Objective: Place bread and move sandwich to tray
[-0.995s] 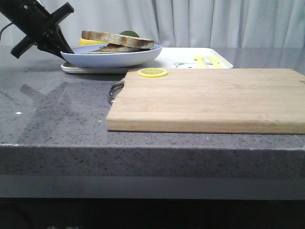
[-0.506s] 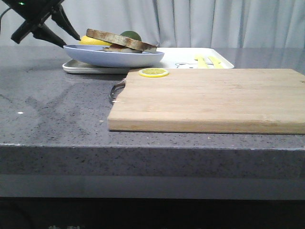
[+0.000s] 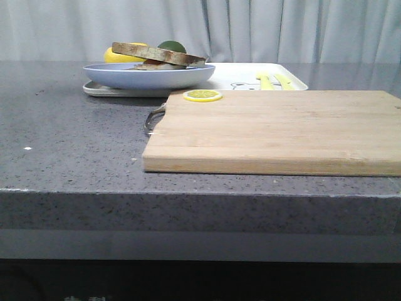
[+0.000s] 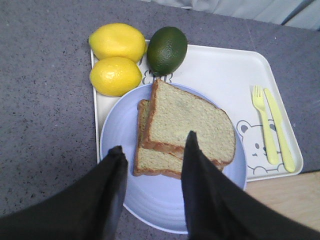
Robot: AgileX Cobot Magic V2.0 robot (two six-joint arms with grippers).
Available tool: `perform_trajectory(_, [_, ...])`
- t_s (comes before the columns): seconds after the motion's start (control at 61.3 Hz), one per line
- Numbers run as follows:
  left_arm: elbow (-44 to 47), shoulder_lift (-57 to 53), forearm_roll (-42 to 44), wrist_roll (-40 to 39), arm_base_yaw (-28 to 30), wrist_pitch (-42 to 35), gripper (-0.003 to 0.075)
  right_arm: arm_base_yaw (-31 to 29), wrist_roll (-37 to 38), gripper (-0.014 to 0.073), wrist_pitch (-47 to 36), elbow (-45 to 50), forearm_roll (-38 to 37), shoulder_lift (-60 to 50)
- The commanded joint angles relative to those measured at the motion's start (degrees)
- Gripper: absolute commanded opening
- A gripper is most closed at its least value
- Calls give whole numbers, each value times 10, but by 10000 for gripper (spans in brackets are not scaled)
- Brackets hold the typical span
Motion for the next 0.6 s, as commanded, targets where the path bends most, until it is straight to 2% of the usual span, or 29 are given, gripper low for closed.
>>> perform_trajectory(0.0, [26, -78, 4, 24, -24, -38, 274, -2, -2, 395, -37, -13, 7, 0])
perform_trajectory(0.098, [100, -140, 6, 47, -51, -69, 274, -2, -2, 395, -37, -13, 7, 0])
perform_trajectory(0.228, [225, -236, 8, 74, -73, -149, 274, -2, -2, 395, -37, -13, 7, 0])
perform_trajectory(0.587, [602, -466, 8, 137, -80, -302, 274, -2, -2, 395, -37, -13, 7, 0])
